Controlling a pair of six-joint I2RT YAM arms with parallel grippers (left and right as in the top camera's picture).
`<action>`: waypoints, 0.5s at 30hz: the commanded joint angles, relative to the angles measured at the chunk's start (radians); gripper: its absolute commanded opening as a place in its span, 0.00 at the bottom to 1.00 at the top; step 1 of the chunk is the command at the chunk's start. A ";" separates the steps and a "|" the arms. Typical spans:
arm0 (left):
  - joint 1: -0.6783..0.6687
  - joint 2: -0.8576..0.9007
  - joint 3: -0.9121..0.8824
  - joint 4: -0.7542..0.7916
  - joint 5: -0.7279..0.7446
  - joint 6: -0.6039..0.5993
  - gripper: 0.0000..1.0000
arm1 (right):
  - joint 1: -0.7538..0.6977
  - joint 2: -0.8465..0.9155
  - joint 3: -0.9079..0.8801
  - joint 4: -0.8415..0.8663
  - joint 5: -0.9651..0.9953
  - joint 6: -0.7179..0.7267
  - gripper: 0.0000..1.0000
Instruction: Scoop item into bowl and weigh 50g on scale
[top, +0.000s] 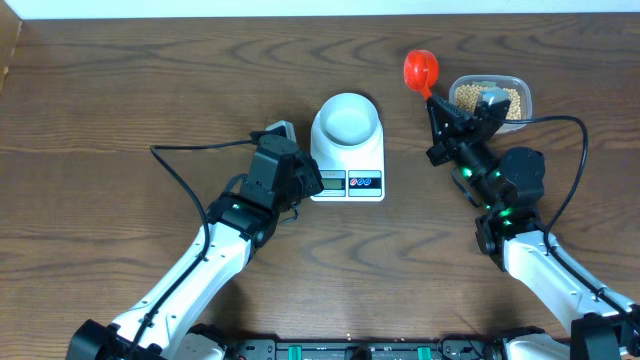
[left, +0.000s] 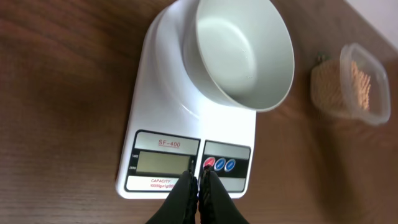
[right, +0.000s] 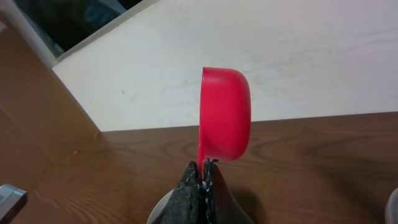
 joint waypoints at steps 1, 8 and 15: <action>-0.017 0.004 0.050 -0.030 0.017 0.113 0.07 | -0.007 0.003 0.024 0.000 0.025 -0.021 0.01; -0.110 0.020 0.108 -0.102 -0.055 0.219 0.07 | -0.011 0.003 0.024 0.000 0.025 -0.022 0.01; -0.185 0.136 0.180 -0.145 -0.061 0.307 0.07 | -0.011 0.003 0.024 0.000 0.029 -0.035 0.01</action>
